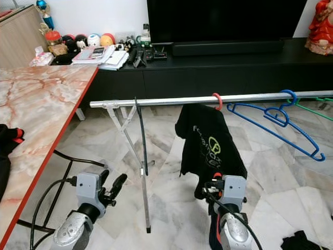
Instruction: Hang hanger
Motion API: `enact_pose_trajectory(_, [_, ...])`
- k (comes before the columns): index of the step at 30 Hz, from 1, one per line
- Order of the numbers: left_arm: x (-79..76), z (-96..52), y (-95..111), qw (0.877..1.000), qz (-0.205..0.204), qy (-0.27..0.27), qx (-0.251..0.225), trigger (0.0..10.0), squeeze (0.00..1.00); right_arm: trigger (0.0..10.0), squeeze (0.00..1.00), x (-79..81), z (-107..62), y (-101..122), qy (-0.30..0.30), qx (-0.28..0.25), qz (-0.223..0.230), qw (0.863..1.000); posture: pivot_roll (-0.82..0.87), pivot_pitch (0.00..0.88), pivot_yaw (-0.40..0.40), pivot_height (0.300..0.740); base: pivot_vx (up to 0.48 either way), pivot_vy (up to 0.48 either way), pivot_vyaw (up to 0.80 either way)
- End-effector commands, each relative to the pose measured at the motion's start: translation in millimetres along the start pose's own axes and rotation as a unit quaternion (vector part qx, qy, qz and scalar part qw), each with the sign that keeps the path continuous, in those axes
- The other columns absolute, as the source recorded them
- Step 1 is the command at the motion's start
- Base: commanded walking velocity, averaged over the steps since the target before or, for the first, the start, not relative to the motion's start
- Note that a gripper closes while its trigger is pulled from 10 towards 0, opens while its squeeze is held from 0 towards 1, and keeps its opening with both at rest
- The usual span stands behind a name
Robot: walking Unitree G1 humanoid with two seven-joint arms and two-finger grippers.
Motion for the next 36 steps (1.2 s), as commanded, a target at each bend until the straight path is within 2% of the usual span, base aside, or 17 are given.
enact_pose_trajectory(1, [3.6,-1.8,-0.7,1.0,0.0,0.006,0.004,10.0,0.0,10.0,0.0,2.7,0.9,0.8,0.004,-0.001,0.001,1.0,0.1,0.093,0.063,0.74,0.0,0.0,-0.79])
enact_pose_trajectory(21, [4.3,-0.5,-0.4,1.0,-0.008,0.01,0.004,10.0,0.0,10.0,0.0,4.5,2.2,2.1,0.009,-0.002,0.002,1.0,0.1,0.09,0.064,0.74,0.0,0.0,-0.77])
enact_pose_trajectory(24, [5.2,0.2,0.0,1.0,-0.016,0.012,0.004,10.0,0.0,10.0,0.0,4.8,2.3,2.3,0.009,-0.003,0.002,1.0,0.1,0.091,0.064,0.74,0.0,0.372,-0.76])
enact_pose_trajectory(27, [4.6,0.3,0.9,1.0,-0.003,0.008,0.003,10.0,0.0,10.0,0.0,4.8,2.1,1.9,0.01,-0.002,0.002,1.0,0.1,0.092,0.064,0.74,0.0,0.347,-0.76])
enact_pose_trajectory(36, [3.4,0.0,2.1,1.0,-0.003,0.006,0.0,10.0,0.0,10.0,0.0,6.3,2.1,2.4,0.011,-0.004,0.002,1.0,0.1,0.094,0.064,0.74,0.0,0.0,-0.76])
Point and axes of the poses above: a point about 5 cm out from each wrist's last joint towards the gripper, its own z axis pointing out of the wrist towards the gripper, its own y axis along the axis of the wrist's last joint, x = y × z, the point moved 6 cm from there along z, pointing out of the wrist towards the gripper
